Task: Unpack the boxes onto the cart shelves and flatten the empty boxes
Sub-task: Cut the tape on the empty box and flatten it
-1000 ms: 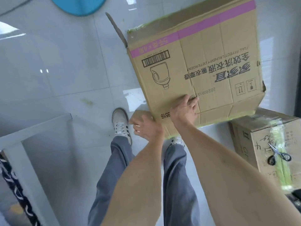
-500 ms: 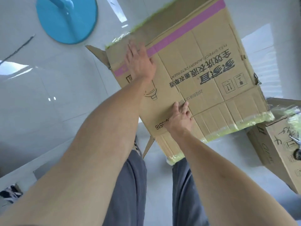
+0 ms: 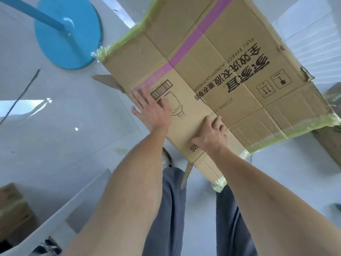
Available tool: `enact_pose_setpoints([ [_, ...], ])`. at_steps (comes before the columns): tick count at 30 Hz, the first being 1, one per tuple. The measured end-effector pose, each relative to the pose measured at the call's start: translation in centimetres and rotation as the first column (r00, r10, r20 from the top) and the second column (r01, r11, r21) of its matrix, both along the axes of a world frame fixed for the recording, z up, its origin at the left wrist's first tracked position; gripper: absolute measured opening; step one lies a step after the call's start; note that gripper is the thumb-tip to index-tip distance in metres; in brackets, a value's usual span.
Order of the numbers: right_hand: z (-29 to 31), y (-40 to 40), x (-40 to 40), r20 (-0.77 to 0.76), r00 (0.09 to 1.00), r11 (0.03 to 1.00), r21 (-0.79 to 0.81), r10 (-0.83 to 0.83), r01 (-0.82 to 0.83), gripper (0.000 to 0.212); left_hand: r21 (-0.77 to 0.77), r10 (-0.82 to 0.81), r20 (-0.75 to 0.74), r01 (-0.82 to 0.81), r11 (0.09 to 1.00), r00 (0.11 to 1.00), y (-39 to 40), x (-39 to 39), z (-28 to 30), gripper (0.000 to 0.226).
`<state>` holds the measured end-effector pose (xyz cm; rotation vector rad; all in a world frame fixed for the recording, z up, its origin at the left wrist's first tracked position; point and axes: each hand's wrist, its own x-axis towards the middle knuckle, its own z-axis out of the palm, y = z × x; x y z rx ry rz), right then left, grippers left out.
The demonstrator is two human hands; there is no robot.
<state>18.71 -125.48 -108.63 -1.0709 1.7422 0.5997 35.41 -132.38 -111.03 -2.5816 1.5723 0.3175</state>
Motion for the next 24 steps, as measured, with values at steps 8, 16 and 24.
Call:
enact_pose_setpoints([
  [8,3.4,-0.5,3.8,-0.117,0.993,0.878,-0.477,-0.023,-0.036,0.055,0.248,0.423,-0.66,-0.351,0.903,0.62,7.4,-5.1,1.8,0.059],
  [16,3.4,-1.5,-3.8,-0.256,0.962,0.888,-0.414,0.097,-0.2,0.078,0.428,0.401,-0.686,-0.109,0.897,0.608,1.0,-7.7,1.4,0.066],
  [24,0.7,-2.9,-8.9,-0.231,0.964,0.952,-0.238,0.135,-0.19,0.078,0.28,0.215,-0.501,-0.078,0.957,0.839,-0.1,-12.0,-1.1,0.054],
])
